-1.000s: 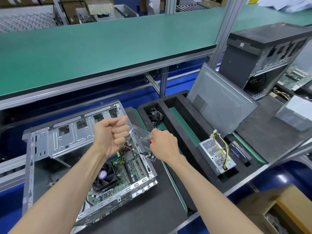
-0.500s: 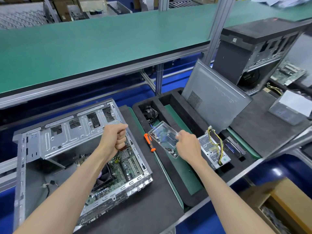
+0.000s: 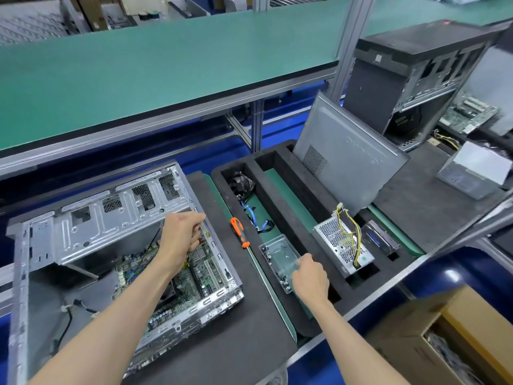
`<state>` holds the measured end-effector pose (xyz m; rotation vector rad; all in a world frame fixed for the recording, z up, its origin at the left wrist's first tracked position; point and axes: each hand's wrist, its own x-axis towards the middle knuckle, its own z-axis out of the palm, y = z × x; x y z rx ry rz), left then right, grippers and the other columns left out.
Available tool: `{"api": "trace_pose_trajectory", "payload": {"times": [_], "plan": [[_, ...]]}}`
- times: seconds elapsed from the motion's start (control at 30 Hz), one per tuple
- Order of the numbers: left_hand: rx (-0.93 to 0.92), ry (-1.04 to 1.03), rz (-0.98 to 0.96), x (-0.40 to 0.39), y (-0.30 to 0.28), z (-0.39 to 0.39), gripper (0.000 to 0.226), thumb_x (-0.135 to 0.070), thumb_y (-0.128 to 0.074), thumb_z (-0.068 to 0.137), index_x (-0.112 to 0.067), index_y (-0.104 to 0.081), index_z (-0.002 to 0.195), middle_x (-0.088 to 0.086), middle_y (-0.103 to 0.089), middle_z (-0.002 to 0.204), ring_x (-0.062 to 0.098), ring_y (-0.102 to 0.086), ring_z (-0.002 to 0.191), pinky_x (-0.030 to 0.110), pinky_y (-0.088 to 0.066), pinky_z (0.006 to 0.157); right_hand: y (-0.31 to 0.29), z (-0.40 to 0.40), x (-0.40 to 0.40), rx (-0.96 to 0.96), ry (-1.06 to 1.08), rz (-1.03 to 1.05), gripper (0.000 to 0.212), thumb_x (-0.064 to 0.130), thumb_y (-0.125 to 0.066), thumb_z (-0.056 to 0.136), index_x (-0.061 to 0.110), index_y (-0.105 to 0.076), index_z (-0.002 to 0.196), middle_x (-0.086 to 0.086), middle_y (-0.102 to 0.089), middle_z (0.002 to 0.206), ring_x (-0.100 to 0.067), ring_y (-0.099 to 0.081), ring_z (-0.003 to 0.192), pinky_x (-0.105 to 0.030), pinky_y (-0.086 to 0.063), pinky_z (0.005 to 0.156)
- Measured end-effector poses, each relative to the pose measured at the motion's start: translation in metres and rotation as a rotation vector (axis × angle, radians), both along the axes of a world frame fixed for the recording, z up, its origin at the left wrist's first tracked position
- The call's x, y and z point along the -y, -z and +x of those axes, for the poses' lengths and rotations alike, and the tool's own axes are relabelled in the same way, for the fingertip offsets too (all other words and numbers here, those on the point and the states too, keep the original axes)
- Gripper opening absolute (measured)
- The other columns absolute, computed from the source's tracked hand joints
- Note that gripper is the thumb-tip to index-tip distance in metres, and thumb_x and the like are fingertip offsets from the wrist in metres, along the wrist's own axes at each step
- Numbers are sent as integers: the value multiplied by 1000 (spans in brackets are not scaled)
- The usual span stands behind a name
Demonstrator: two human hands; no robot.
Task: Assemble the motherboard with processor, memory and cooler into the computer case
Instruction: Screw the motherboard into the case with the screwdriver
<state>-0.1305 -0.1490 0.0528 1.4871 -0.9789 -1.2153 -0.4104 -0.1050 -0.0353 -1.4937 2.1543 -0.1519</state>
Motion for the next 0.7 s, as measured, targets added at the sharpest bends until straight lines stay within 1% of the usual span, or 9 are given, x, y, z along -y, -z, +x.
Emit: {"api": "trace_pose_trajectory", "payload": {"times": [0.1,0.17,0.27,0.37,0.5,0.63,0.7], "plan": [[20,10,-11,0,2,0,42,-23,-62,80,-22,-41,45,-4,-26,45,14,-19,39,19,-20,41,2,-3,-4,-26,54,-12,16,6,-46,94,14,-49,106,-7,-65,102,-24,-55,79,-34,-41,64],[22,19,-20,0,2,0,42,-24,-62,82,-21,-41,45,-4,-26,44,14,-19,38,19,-20,41,3,-6,-4,-46,78,-28,14,6,-48,93,14,-49,105,-8,-65,100,-23,-53,76,-34,-40,63],[29,29,-26,1,2,1,46,-20,-61,87,-22,-43,45,-4,-27,43,12,-20,38,19,-22,40,3,-11,-1,-55,111,-51,13,6,-50,93,13,-50,105,-9,-66,100,-25,-57,80,-34,-43,66],[39,28,-17,1,2,1,49,-16,-60,91,-21,-43,46,-3,-27,44,13,-20,40,19,-23,40,4,-14,2,-38,94,-48,15,2,-50,93,11,-51,106,-10,-65,101,-29,-62,87,-36,-46,68],[52,26,-10,2,2,1,49,-16,-60,92,-20,-43,46,-1,-27,46,14,-20,41,18,-24,40,8,-16,0,-53,58,-21,15,0,-49,95,10,-50,106,-11,-65,100,-26,-56,81,-33,-44,66],[59,31,-13,1,2,1,48,-15,-60,92,-18,-42,47,0,-26,47,14,-19,42,18,-24,40,12,-17,0,-80,21,-11,12,0,-48,95,10,-48,101,-13,-64,98,-27,-57,84,-33,-42,65],[54,34,-13,1,1,1,48,-14,-60,92,-18,-42,47,0,-25,46,14,-18,42,19,-23,40,15,-17,0,-93,-3,-15,12,1,-49,95,10,-47,103,-13,-64,100,-29,-58,88,-33,-41,65]]}}
